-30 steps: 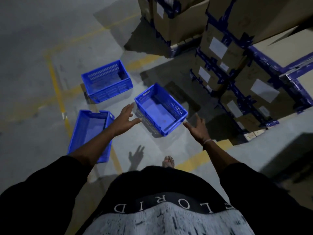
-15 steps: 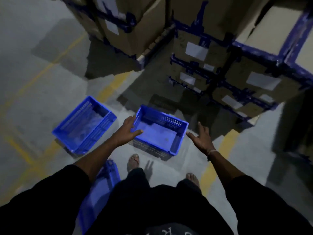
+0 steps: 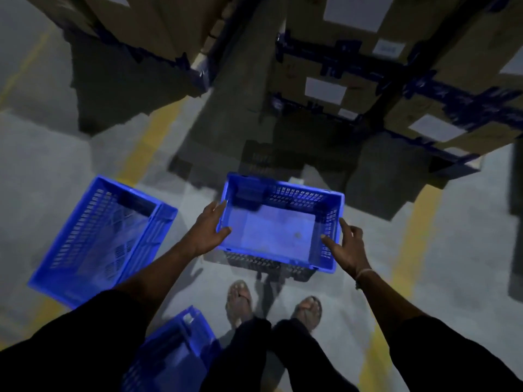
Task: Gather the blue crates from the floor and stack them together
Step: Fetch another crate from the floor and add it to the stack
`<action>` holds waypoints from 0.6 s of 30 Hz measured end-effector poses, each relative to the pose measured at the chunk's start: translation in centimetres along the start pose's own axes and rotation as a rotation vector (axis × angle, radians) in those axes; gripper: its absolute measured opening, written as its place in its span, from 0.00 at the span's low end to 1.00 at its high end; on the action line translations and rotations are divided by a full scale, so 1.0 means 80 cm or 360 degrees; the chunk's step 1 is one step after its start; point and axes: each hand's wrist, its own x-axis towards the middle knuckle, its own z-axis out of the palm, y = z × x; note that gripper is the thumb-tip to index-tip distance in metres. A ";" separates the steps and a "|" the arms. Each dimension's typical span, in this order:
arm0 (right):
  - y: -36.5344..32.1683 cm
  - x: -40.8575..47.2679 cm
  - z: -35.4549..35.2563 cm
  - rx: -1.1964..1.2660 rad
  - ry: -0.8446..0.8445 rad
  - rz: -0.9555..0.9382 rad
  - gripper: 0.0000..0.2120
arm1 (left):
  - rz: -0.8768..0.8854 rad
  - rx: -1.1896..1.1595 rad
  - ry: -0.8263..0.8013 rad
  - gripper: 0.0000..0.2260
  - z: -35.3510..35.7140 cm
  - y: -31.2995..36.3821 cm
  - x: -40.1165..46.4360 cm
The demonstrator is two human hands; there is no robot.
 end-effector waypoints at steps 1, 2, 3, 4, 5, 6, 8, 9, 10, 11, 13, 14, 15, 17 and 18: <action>0.017 0.028 0.022 -0.0046 0.0015 0.0027 0.40 | -0.0011 0.0043 -0.0011 0.35 0.014 -0.019 0.027; 0.033 0.055 0.043 -0.0103 0.0029 0.0054 0.40 | -0.0029 0.0087 -0.0020 0.36 0.028 -0.038 0.053; 0.048 0.079 0.062 -0.0166 0.0041 0.0072 0.40 | -0.0050 0.0134 -0.0017 0.37 0.040 -0.054 0.077; 0.063 0.102 0.080 -0.0225 0.0060 0.0083 0.40 | -0.0077 0.0172 -0.0004 0.38 0.050 -0.068 0.101; 0.076 0.124 0.095 -0.0282 0.0086 0.0095 0.40 | -0.0105 0.0196 0.0016 0.39 0.061 -0.080 0.125; 0.090 0.145 0.108 -0.0331 0.0121 0.0106 0.41 | -0.0133 0.0205 0.0036 0.39 0.072 -0.092 0.148; 0.114 0.183 0.128 -0.0401 0.0189 0.0120 0.42 | -0.0180 0.0201 0.0070 0.37 0.095 -0.111 0.189; 0.125 0.199 0.137 -0.0425 0.0205 0.0132 0.42 | -0.0207 0.0197 0.0070 0.36 0.106 -0.123 0.209; 0.136 0.214 0.144 -0.0435 0.0205 0.0155 0.42 | -0.0234 0.0193 0.0058 0.36 0.117 -0.133 0.226; 0.144 0.227 0.150 -0.0433 0.0196 0.0178 0.42 | -0.0260 0.0182 0.0041 0.37 0.126 -0.142 0.241; 0.155 0.246 0.161 -0.0411 0.0210 0.0197 0.41 | -0.0303 0.0142 0.0017 0.39 0.142 -0.159 0.266; 0.160 0.254 0.164 -0.0401 0.0236 0.0201 0.40 | -0.0329 0.0127 0.0023 0.38 0.149 -0.165 0.275; 0.163 0.260 0.165 -0.0397 0.0269 0.0206 0.39 | -0.0357 0.0126 0.0050 0.36 0.155 -0.168 0.282; 0.168 0.265 0.165 -0.0392 0.0342 0.0194 0.36 | -0.0411 0.0149 0.0146 0.34 0.164 -0.170 0.291; 0.170 0.265 0.164 -0.0379 0.0371 0.0174 0.34 | -0.0429 0.0169 0.0183 0.33 0.166 -0.169 0.292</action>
